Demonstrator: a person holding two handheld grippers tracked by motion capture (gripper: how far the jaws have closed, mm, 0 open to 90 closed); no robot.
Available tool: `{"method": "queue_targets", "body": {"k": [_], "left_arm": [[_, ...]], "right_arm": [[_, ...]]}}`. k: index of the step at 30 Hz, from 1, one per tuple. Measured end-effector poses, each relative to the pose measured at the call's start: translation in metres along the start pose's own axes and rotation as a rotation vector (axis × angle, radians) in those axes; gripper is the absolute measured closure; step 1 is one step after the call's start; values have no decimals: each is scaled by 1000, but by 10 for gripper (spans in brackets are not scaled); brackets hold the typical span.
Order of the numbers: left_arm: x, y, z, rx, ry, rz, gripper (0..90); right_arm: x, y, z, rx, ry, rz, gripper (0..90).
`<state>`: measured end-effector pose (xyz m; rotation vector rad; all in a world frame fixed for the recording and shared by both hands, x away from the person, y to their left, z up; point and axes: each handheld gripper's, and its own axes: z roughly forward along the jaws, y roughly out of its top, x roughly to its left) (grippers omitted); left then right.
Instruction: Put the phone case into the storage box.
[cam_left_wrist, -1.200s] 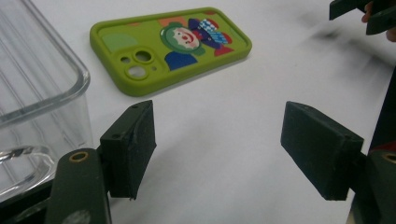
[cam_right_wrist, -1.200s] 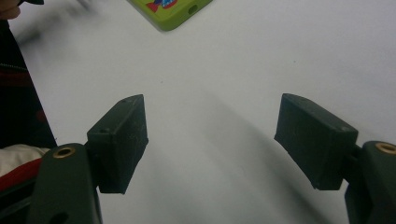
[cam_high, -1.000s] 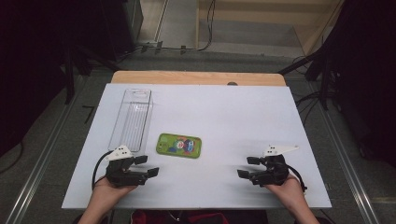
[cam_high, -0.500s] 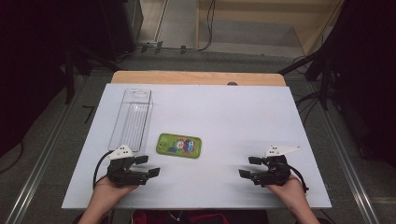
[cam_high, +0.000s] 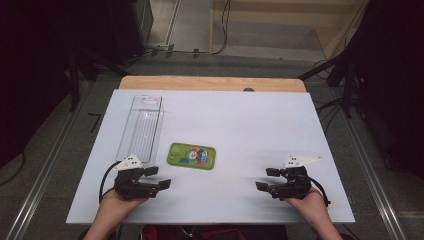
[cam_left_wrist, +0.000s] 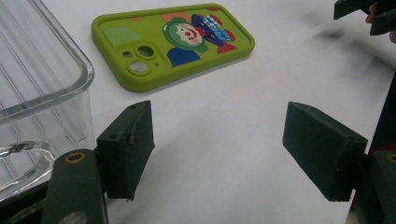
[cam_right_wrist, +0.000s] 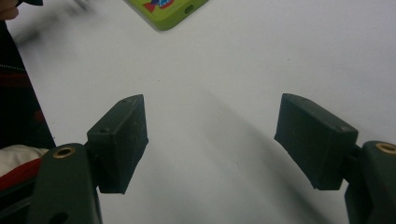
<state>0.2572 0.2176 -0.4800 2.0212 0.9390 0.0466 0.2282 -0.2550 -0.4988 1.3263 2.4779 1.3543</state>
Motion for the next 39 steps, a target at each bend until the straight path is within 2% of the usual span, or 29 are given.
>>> {"method": "queue_targets", "body": {"k": [18, 24, 29, 30, 32, 33, 34, 35, 36, 39], "left_arm": [[0, 0, 0, 8, 8, -6, 258], [-7, 6, 1, 12, 1, -8, 291], [-11, 12, 5, 19, -6, -10, 409], [-12, 17, 7, 18, -4, 4, 453], [-12, 19, 8, 18, 0, 1, 500], [-11, 22, 9, 18, 4, -9, 560], [-10, 24, 10, 23, 10, -14, 560], [-8, 27, 13, 28, 24, -22, 642], [-6, 28, 14, 34, 26, -27, 686], [-5, 30, 18, 49, 36, -28, 777]], "right_arm": [[0, 0, 0, 4, 1, -1, 234], [0, 0, 0, 5, 1, -2, 234], [1, 0, 0, 3, 0, -3, 234], [1, 0, 1, 4, 0, 0, 234], [1, 0, 1, 4, 1, -1, 234], [2, 0, 1, 4, 2, 0, 234], [2, 0, 1, 4, 2, 0, 234], [1, 0, 1, 3, 2, 1, 234], [1, 0, 0, 3, 2, 1, 234], [1, 0, 0, 3, 2, 0, 234]]}}
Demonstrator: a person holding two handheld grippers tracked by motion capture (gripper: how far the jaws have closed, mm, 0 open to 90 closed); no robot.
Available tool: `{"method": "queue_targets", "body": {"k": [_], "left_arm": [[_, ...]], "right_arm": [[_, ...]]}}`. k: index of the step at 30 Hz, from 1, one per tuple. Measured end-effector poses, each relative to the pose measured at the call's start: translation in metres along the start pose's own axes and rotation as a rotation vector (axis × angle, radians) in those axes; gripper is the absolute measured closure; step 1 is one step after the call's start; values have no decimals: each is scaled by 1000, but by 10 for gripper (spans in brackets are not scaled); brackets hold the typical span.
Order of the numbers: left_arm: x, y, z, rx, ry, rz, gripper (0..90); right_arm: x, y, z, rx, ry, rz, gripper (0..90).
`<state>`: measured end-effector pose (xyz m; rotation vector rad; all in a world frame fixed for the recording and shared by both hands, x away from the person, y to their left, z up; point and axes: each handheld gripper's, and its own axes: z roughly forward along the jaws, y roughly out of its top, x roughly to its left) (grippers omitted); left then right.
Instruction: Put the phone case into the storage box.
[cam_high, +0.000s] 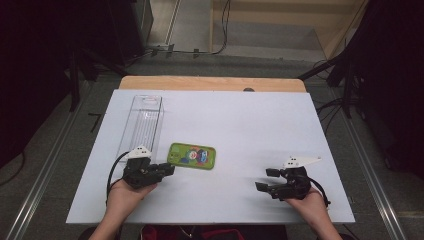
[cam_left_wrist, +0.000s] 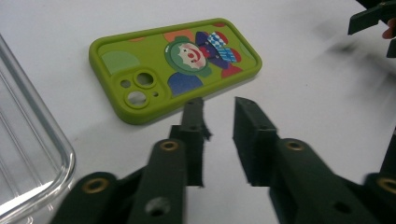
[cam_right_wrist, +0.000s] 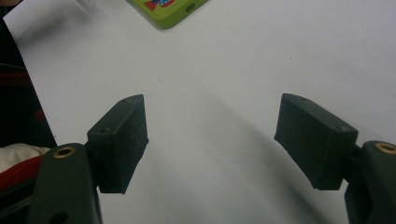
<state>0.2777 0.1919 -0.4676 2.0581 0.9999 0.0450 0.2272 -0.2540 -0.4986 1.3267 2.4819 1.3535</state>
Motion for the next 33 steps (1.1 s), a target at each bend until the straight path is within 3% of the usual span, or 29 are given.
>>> {"method": "queue_targets", "body": {"k": [5, 22, 33], "left_arm": [[-3, 7, 6, 33, 26, 14, 900], [3, 14, 34, 119, 150, -5, 900], [0, 16, 46, 139, 186, 12, 900]], "right_arm": [[0, 0, 0, -3, -3, -2, 234], [1, 0, -1, -4, 2, -8, 236], [2, 0, -1, -4, 7, -7, 236]]}}
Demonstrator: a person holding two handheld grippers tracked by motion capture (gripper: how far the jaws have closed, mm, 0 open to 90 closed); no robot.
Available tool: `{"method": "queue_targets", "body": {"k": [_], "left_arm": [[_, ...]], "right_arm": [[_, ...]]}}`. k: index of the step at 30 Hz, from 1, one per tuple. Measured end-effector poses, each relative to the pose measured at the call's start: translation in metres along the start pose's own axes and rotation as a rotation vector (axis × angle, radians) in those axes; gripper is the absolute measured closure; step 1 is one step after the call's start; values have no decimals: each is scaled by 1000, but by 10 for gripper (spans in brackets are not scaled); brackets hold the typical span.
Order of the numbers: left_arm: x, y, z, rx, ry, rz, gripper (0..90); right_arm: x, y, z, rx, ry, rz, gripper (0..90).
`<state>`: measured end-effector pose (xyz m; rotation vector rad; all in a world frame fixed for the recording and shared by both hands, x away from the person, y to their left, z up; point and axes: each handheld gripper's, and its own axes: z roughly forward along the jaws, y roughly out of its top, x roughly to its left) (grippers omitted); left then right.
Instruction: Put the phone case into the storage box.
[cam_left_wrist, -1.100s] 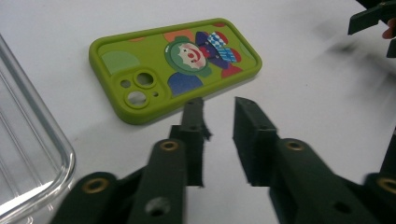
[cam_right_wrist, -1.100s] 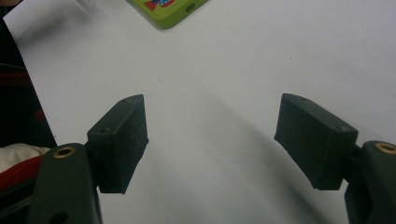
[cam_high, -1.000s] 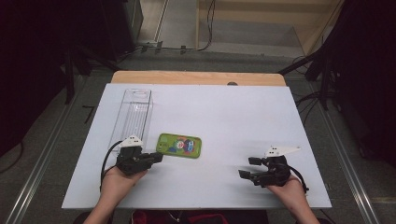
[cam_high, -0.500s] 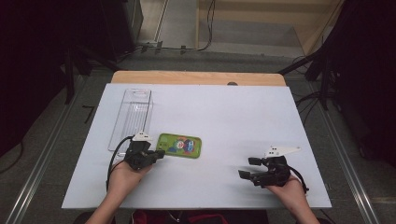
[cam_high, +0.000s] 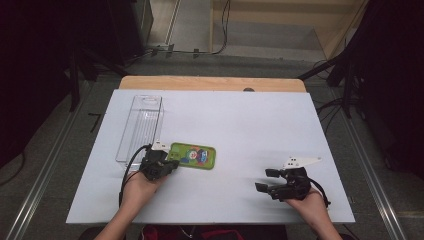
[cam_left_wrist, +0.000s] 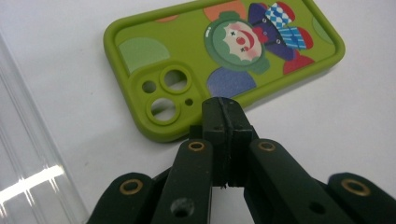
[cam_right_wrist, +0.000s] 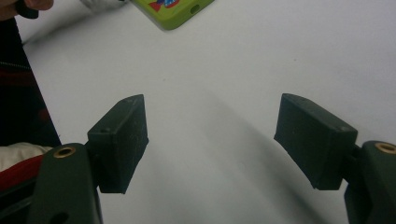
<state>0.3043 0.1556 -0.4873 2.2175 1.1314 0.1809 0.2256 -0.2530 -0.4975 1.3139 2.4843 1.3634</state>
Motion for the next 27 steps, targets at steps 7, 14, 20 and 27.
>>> {"method": "queue_targets", "body": {"k": [7, 14, 20, 27], "left_arm": [[0, 4, 4, -10, 13, -3, 900], [0, 10, 8, -9, 25, 3, 900], [-3, 19, 16, -9, 29, 6, 900], [-3, 29, 24, -14, 37, -11, 900]], "right_arm": [[0, 0, 0, 1, 1, 1, 236], [-1, 0, 0, 0, 2, 1, 236], [-1, 0, 0, 1, 2, 2, 236], [-1, 0, -1, -4, 0, 5, 236]]}}
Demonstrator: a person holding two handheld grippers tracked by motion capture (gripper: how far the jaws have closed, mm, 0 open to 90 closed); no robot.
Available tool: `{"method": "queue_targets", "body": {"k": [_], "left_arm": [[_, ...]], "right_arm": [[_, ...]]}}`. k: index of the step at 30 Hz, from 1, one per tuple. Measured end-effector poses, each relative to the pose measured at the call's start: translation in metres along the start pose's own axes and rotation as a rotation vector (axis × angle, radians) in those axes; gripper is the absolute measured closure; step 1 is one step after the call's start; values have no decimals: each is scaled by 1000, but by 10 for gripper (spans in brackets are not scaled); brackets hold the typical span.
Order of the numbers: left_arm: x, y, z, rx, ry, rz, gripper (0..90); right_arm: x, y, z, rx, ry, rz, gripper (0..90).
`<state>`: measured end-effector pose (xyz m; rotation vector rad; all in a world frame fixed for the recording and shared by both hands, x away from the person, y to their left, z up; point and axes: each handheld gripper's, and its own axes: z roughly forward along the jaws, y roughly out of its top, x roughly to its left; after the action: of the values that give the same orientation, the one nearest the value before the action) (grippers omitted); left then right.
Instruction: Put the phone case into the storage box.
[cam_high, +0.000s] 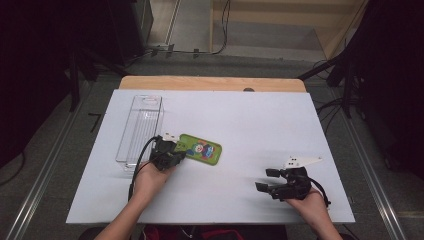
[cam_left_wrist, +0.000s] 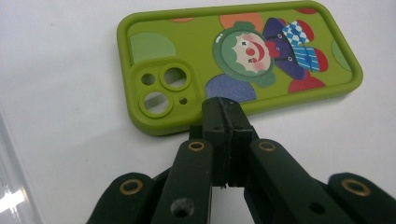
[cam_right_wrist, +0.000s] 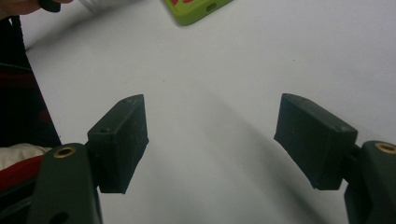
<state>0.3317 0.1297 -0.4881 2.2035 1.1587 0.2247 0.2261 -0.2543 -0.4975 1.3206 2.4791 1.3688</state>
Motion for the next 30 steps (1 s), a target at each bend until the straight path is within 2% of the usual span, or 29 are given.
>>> {"method": "queue_targets", "body": {"k": [1, 2, 4, 10, 19, 29, 30], "left_arm": [[-1, 1, 1, -7, -9, -16, 900], [-2, 2, 1, -5, -10, -10, 900], [-5, 6, 4, 1, 14, -8, 900], [-8, 10, 8, -7, 42, -3, 900], [-6, 20, 17, -30, 22, -49, 900], [-6, 29, 26, -38, 13, -50, 900], [-6, 31, 28, -41, 1, -49, 900]], "right_arm": [[0, 0, 0, 0, 1, 2, 236], [0, 0, 0, 0, 2, 1, 236], [0, 0, 0, 0, 1, 1, 236], [0, 0, 0, 0, 1, 1, 236], [0, 0, 0, 0, 1, 0, 236], [-1, 0, 0, -1, -4, 0, 236], [-1, 0, 0, -1, -3, 1, 236]]}}
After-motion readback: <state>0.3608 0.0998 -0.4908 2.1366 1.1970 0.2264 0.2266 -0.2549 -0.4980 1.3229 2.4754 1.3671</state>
